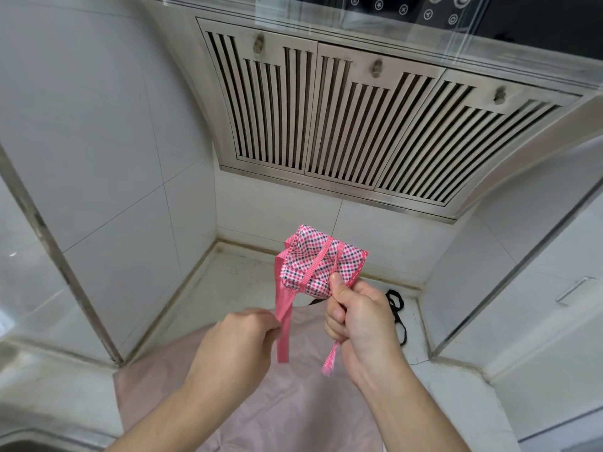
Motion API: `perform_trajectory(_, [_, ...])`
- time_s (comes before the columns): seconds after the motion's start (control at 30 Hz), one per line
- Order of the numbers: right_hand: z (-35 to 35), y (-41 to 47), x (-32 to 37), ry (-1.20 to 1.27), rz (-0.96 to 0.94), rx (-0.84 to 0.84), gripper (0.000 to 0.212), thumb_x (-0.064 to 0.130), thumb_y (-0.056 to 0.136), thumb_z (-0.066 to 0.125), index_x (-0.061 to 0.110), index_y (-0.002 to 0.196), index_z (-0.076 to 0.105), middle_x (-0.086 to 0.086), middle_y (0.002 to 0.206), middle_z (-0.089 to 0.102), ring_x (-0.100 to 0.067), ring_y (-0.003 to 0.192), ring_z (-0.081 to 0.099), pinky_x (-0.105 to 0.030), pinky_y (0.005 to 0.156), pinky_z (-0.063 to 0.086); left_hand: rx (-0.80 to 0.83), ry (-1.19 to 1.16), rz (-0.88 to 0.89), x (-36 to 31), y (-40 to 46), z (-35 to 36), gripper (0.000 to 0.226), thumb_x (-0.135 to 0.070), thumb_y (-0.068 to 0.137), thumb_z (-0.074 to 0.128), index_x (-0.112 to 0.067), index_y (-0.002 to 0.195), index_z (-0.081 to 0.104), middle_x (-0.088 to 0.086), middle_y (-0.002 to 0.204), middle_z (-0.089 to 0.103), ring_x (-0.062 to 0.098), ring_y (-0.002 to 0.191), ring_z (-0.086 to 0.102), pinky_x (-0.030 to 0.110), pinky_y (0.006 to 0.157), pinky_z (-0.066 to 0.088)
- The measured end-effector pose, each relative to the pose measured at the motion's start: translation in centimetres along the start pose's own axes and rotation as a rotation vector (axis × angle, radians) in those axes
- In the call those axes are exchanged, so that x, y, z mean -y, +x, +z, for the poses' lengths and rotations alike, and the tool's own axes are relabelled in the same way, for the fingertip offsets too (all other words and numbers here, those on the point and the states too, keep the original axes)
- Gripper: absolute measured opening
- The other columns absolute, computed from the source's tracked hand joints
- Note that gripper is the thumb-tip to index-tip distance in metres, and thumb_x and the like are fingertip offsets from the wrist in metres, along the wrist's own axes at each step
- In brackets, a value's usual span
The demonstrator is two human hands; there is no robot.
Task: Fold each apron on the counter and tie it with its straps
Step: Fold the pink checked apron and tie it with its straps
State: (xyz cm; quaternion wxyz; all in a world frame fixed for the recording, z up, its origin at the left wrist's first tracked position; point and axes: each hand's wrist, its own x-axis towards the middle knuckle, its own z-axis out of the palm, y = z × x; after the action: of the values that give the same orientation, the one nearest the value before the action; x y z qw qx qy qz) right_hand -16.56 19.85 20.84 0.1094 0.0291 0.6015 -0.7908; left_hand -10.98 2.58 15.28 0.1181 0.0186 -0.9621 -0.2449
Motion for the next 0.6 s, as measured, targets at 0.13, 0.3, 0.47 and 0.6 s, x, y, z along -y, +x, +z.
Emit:
perform_trajectory(0.13, [-0.2, 0.2, 0.0, 0.002, 0.007, -0.008, 0.031, 0.015, 0.107, 0.056, 0.01, 0.077, 0.05, -0.002, 0.051, 0.036, -0.011, 0.038, 0.02, -0.024, 0.042, 0.015, 0.011, -0.144, 0.02, -0.7, -0.1, -0.4, 0.012, -0.023, 0.1, 0.06, -0.03, 0.091, 0.065, -0.015, 0.079, 0.063, 0.009, 0.078, 0.063, 0.033, 0.068, 0.053])
perform_trajectory(0.3, [0.1, -0.1, -0.1, 0.017, 0.016, 0.01, 0.029, 0.014, 0.107, 0.056, 0.009, 0.079, 0.05, -0.002, 0.051, 0.035, -0.011, 0.039, 0.019, -0.026, 0.043, 0.014, 0.073, -0.443, -0.039, -1.9, 0.4, -0.6, 0.023, -0.023, 0.1, 0.064, -0.044, 0.111, 0.067, -0.013, 0.08, 0.071, 0.006, 0.067, 0.07, 0.029, 0.065, 0.058])
perform_trajectory(0.47, [0.4, -0.7, -0.2, 0.026, 0.018, 0.051, 0.028, 0.015, 0.107, 0.056, 0.007, 0.081, 0.051, -0.003, 0.051, 0.035, -0.012, 0.041, 0.019, -0.025, 0.043, 0.015, 0.085, -0.923, -0.193, -2.9, 1.3, -1.1, 0.023, -0.007, 0.103, 0.059, -0.023, 0.111, 0.073, 0.003, 0.094, 0.077, 0.027, 0.071, 0.073, 0.049, 0.06, 0.063])
perform_trajectory(0.6, [0.6, -1.0, -0.2, 0.035, 0.024, 0.062, 0.028, 0.013, 0.107, 0.055, 0.007, 0.08, 0.05, -0.003, 0.05, 0.034, -0.011, 0.04, 0.018, -0.025, 0.043, 0.013, 0.005, -1.008, -0.174, -2.6, 1.6, -1.3, 0.027, -0.001, 0.102, 0.059, -0.024, 0.108, 0.071, 0.012, 0.087, 0.071, 0.026, 0.062, 0.064, 0.043, 0.056, 0.059])
